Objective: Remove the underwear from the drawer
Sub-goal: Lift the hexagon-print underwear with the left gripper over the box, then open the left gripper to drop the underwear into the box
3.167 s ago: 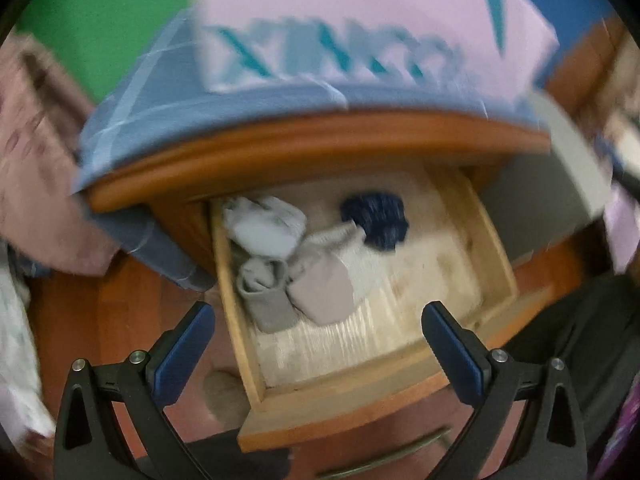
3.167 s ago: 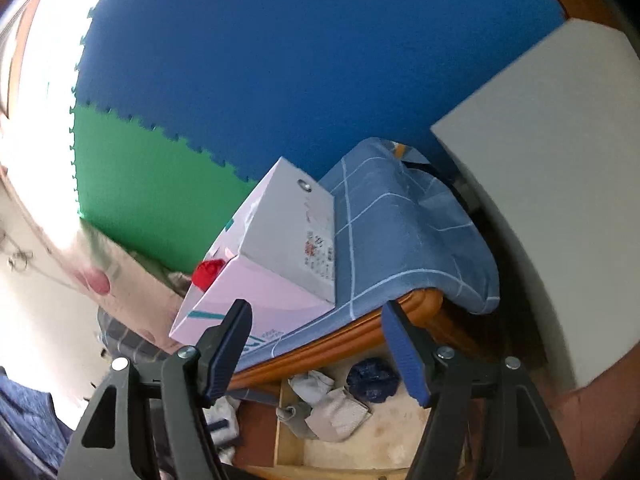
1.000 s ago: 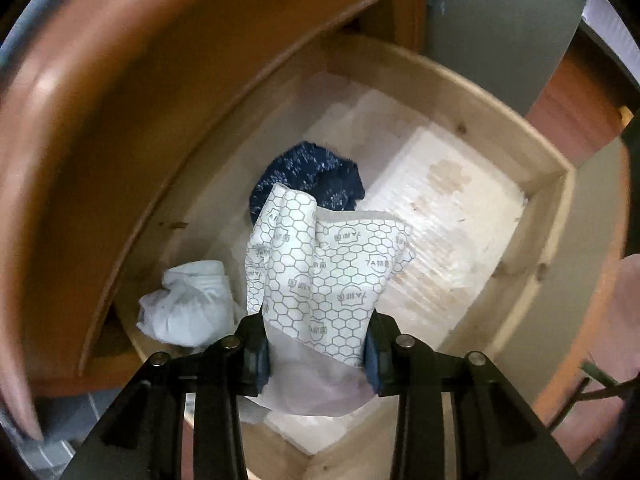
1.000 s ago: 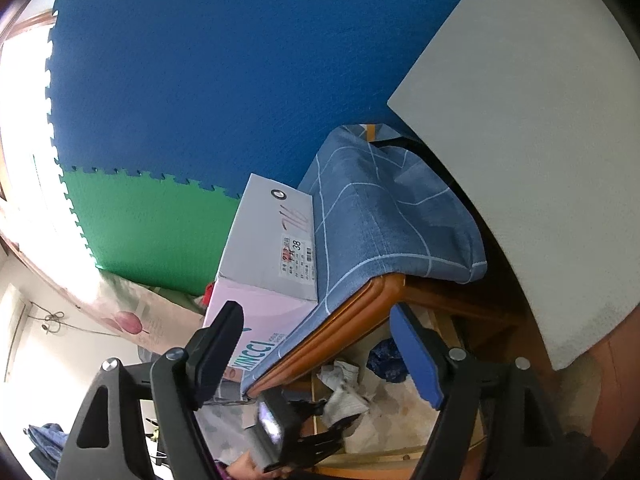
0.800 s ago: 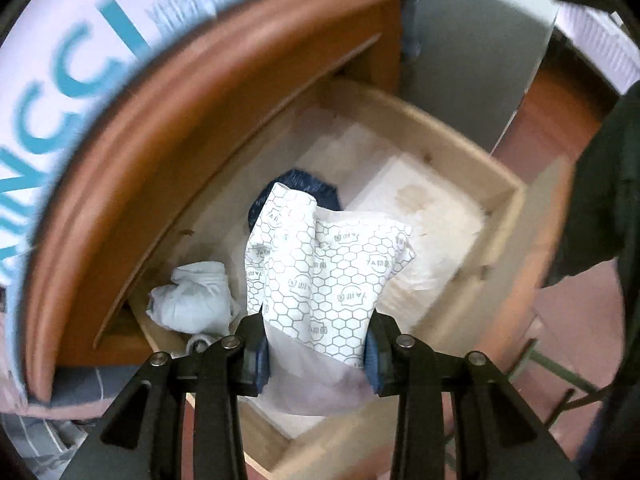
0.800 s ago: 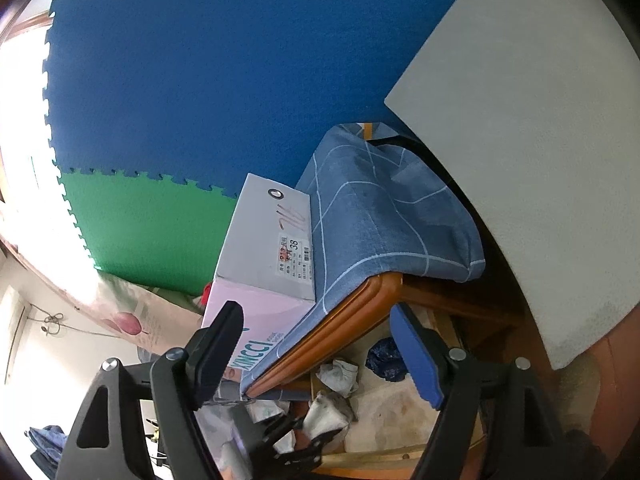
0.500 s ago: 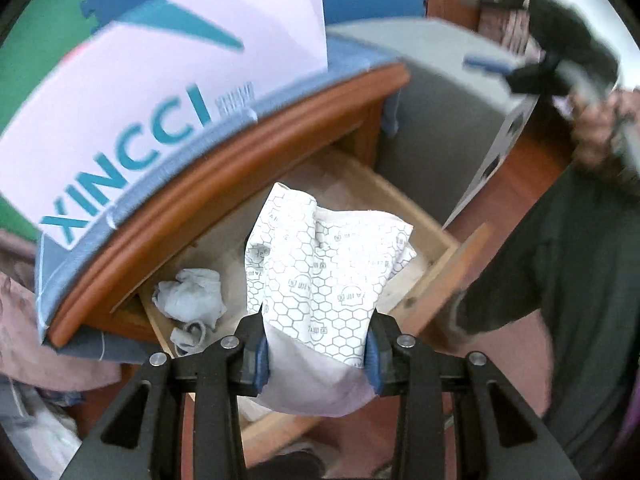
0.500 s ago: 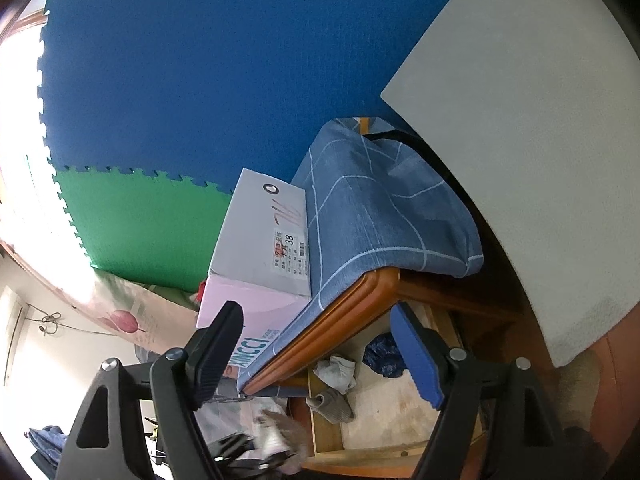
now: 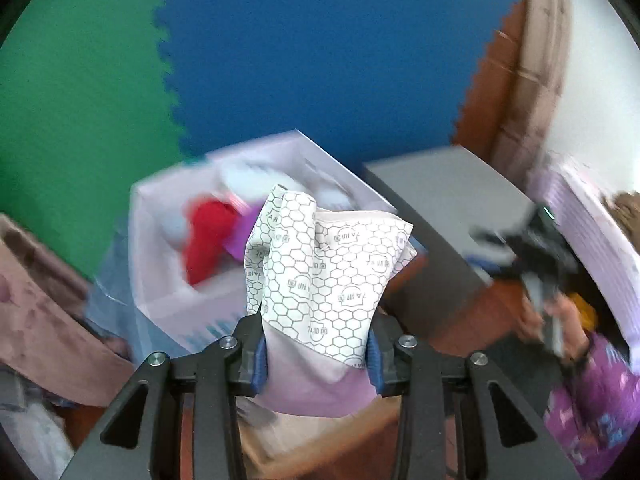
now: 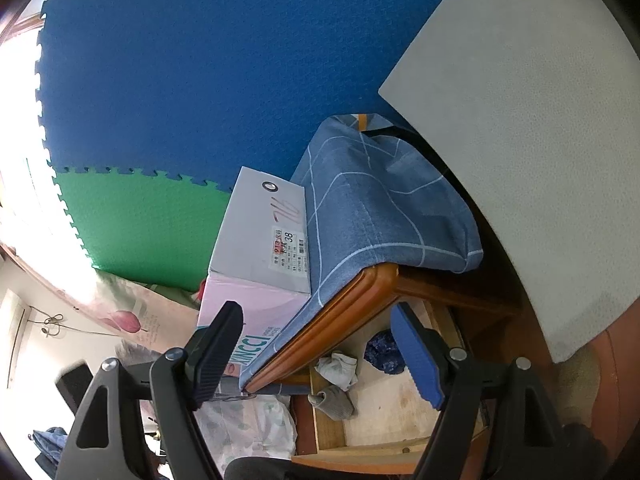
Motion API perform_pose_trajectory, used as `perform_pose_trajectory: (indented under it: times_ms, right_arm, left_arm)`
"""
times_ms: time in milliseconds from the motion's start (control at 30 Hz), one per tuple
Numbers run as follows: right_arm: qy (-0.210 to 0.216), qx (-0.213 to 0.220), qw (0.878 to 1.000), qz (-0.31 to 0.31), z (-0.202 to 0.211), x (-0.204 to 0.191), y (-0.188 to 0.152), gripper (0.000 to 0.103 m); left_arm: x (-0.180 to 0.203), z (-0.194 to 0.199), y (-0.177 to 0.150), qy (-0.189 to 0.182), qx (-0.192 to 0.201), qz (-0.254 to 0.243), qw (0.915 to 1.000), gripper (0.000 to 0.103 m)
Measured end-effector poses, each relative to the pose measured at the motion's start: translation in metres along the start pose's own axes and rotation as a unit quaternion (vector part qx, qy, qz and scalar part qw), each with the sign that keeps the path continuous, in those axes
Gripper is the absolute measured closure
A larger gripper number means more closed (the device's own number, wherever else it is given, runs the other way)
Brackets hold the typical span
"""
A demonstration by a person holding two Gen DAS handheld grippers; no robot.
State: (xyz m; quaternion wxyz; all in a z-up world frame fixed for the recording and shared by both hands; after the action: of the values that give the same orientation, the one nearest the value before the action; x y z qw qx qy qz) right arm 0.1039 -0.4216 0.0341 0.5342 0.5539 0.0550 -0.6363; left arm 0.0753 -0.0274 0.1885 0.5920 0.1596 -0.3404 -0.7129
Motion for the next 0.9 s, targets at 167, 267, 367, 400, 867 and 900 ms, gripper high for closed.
perform_pose_trajectory:
  times_ms: [167,267,367,400,867,900]
  right_arm:
    - [0.006,0.002,1.0,-0.006,0.002,0.002,0.0,0.024]
    - [0.009,0.001,1.0,-0.006,0.002,0.003,0.0,0.024]
    - [0.011,0.0,1.0,-0.007,0.003,0.003,0.0,0.024]
    - [0.012,0.0,1.0,-0.008,0.003,0.004,0.001,0.024]
    - [0.01,-0.014,1.0,0.001,-0.003,-0.001,0.001,0.024]
    - [0.01,-0.015,1.0,0.002,-0.003,-0.001,0.0,0.024]
  left_arm:
    - [-0.036,-0.028,0.063,0.064,0.009,0.044,0.9969,0.067]
    - [-0.059,-0.058,0.079,0.08,-0.015,0.083,0.9933,0.067]
    - [-0.074,-0.082,0.078,0.099,-0.033,0.1,0.9896,0.067]
    - [-0.077,-0.09,0.078,0.105,-0.037,0.102,0.9886,0.067]
    - [-0.086,-0.14,0.052,0.138,-0.057,0.081,0.9856,0.052]
    - [-0.085,-0.14,0.051,0.138,-0.054,0.077,0.9859,0.05]
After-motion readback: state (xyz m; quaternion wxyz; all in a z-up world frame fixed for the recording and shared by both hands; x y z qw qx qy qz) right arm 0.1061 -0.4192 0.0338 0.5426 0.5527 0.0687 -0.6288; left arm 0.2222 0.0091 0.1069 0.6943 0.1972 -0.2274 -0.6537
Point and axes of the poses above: each gripper's, at about its wrist camera, not at the fingertips, and z roughly against the way its jaws point, x to its right, y to its top, the point moved 1 cm from there along -z, roughly the way its jaws point, and after that the axes turned 14 degrees about z, right-handed, at the moved point
